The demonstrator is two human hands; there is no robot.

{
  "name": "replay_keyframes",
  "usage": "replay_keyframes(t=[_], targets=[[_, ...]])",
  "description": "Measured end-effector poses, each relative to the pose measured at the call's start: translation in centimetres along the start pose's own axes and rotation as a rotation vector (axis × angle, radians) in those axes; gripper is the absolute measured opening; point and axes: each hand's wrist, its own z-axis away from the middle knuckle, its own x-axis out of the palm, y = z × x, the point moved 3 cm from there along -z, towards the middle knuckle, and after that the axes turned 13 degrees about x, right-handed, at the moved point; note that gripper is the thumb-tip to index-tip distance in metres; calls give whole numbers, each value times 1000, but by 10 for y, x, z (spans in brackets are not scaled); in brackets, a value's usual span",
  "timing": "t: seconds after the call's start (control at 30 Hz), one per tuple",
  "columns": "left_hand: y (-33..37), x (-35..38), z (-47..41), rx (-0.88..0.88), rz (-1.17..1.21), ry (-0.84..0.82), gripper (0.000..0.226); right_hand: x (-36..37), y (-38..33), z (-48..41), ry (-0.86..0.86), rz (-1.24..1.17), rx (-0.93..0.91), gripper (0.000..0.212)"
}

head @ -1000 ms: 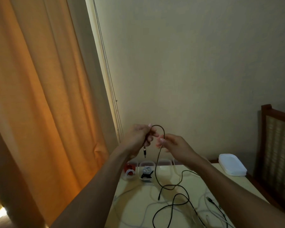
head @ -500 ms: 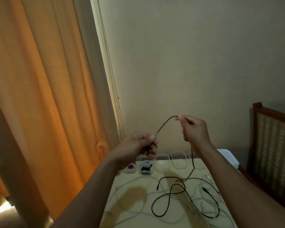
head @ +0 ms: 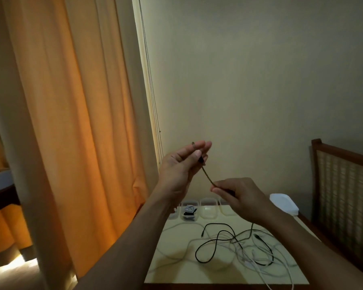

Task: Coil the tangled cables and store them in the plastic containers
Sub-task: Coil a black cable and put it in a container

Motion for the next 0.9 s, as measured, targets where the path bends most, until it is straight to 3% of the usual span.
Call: replay_keyframes(t=[0.07, 0.13, 0.27, 0.37, 0.57, 0.73, 0.9], targets=[[4, -2, 7, 43, -146, -10, 29, -10, -4, 11, 41, 42, -5, 29], [8, -5, 12, 146, -474, -75, 30, -18, -7, 19, 70, 99, -2, 25], [12, -9, 18, 380, -1123, -343, 33, -37, -17, 22, 169, 193, -89, 19], [7, -12, 24, 322, -1317, -512, 31, -54, -28, 16, 255, 240, -178, 16], [-3, -10, 38, 62, -1262, -612, 27, -61, -48, -1, 328, 339, -308, 9], [-15, -13, 48, -109, -1031, -602, 24, -54, -42, -5, 310, 192, -302, 18], [-18, -2, 62, -218, -490, -557, 23, -49, -25, -4, 258, -40, -119, 10]])
